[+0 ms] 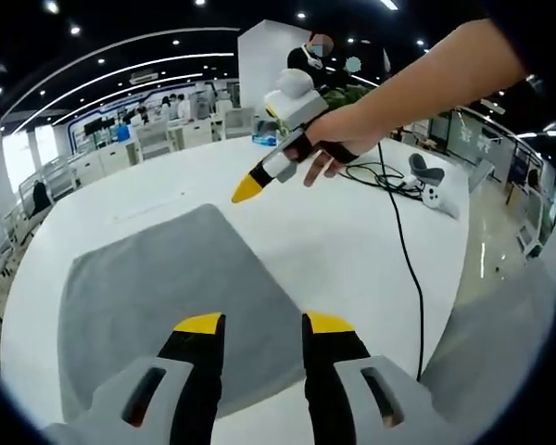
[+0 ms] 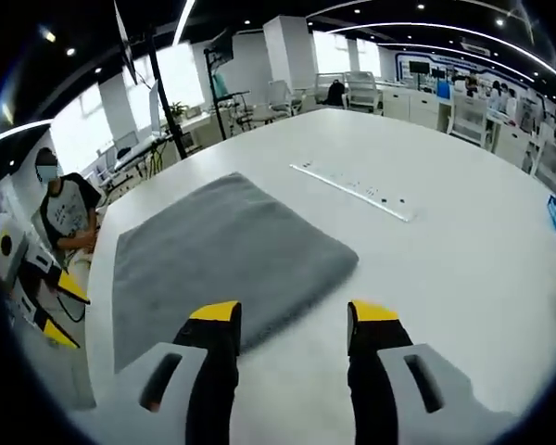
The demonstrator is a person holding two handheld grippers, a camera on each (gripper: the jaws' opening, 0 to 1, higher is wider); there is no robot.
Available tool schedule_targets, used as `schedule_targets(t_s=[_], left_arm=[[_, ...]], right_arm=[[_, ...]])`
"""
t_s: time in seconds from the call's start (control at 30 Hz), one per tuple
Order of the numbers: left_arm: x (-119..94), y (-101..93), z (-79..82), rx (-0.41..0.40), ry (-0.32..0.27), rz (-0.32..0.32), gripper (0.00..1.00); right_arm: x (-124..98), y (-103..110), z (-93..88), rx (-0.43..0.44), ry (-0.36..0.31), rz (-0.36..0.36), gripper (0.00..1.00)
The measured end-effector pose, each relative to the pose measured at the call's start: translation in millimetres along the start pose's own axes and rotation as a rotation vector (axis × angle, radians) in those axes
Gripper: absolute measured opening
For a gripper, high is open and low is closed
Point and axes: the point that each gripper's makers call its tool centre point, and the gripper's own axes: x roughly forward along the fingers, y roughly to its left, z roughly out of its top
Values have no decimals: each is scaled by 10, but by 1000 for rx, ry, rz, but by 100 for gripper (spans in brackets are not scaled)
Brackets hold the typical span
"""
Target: Fold the towel on the table until its edges align and the towel forms a compact rectangular stack.
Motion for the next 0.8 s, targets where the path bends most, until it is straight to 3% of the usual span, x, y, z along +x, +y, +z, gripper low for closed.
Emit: schedule_targets(t_s=[0.8], left_arm=[[186,-416,-85,39,54,-70,31]], right_arm=[[151,-186,-26,37,-9,23,34]])
